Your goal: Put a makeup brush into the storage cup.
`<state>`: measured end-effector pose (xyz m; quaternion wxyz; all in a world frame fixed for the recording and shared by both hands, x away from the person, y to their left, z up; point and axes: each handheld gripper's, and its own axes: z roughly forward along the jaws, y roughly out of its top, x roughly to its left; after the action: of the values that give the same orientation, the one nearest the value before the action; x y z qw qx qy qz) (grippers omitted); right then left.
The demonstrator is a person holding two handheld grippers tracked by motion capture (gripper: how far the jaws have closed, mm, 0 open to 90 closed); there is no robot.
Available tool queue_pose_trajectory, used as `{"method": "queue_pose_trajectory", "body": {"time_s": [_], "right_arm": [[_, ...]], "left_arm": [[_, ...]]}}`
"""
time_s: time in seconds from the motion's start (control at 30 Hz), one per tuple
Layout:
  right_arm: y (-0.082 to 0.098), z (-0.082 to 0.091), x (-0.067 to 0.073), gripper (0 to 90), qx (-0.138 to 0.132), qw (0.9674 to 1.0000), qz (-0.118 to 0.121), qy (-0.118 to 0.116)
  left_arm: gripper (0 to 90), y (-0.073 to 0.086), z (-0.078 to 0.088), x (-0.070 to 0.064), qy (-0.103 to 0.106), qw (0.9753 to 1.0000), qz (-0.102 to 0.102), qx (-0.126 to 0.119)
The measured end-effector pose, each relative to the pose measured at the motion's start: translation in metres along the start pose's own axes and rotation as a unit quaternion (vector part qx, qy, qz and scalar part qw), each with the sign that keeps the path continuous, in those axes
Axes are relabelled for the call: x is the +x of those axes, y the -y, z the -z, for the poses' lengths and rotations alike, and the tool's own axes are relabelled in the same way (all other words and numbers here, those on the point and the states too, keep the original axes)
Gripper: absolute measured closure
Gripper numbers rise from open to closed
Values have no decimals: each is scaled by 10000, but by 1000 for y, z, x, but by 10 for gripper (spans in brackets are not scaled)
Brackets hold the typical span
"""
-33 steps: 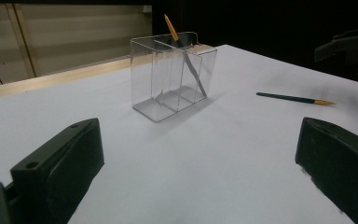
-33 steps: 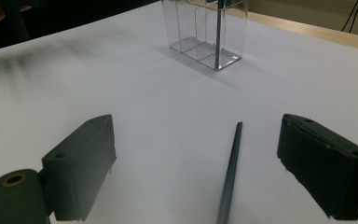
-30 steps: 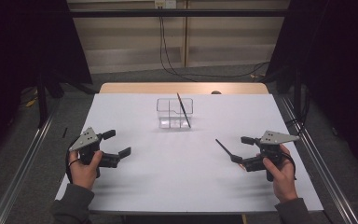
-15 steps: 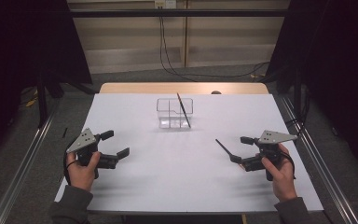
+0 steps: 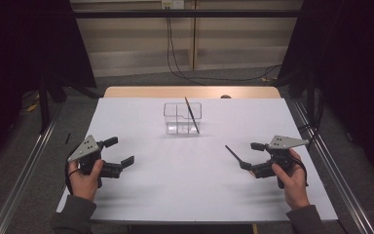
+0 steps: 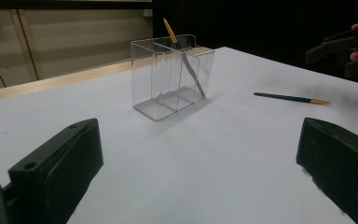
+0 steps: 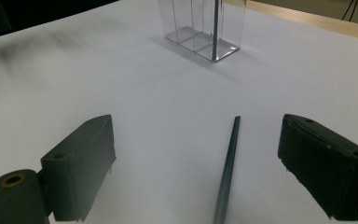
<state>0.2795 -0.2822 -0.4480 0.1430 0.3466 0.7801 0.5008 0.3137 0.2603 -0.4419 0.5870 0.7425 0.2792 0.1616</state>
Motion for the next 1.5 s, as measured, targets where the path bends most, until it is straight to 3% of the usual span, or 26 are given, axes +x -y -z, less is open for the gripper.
{"method": "queue_pose_trajectory", "body": {"time_s": [0.17, 0.4, 0.47, 0.5, 0.6, 0.77, 0.83, 0.87, 0.93, 1.03, 1.1, 1.17, 1.2, 1.37, 1.5], "right_arm": [[-1, -3, -1, 91, 103, 9999, 14, 36], [-2, -9, -2, 81, 420, 9989, 9, 220], [-2, -10, -3, 81, 469, 9987, -2, 213], [-3, -10, -3, 81, 491, 9985, -6, 238], [-4, -10, -3, 72, 539, 9982, -31, 273], [-5, -12, -5, 67, 766, 9964, -147, 334], [-6, -13, -6, 67, 879, 9951, -141, 431], [-6, -13, -7, 69, 912, 9948, -147, 433], [-6, -14, -7, 72, 999, 9937, -166, 487], [-6, -15, -8, 73, 1105, 9923, -192, 517], [-6, -16, -9, 74, 1236, 9907, -196, 541], [-5, -17, -9, 74, 1375, 9885, -281, 559], [-4, -18, -9, 74, 1444, 9876, -276, 552], [-3, -22, -9, 74, 1795, 9815, -268, 605], [-5, -23, -9, 82, 1929, 9791, -239, 599]], "left_arm": [[1, 2, 2, 1, 0, 9999, 100, -22], [2, 1, 3, 1, -39, 10000, 22, -2], [2, 2, 1, 1, 67, 9999, 102, -37], [2, 1, 1, 2, 83, 10000, 44, 19], [4, 2, 0, 1, -24, 10000, 32, 24], [5, 2, -1, 1, 1, 10000, 15, 34], [5, 2, -1, 1, 6, 10000, 17, 35], [6, 2, -1, 2, 133, 9999, 29, 48], [6, 2, -2, 1, 6, 10000, 56, 26], [6, 2, -2, 1, 14, 10000, 29, 50], [7, 3, -1, 1, 6, 10000, 3, 71], [8, 3, -2, 2, 132, 9999, 5, 100], [8, 3, -3, 0, 23, 10000, 23, 71], [8, 3, -3, -1, 34, 9999, -17, 117], [8, 3, -4, -1, 50, 9999, -41, 144]]}}
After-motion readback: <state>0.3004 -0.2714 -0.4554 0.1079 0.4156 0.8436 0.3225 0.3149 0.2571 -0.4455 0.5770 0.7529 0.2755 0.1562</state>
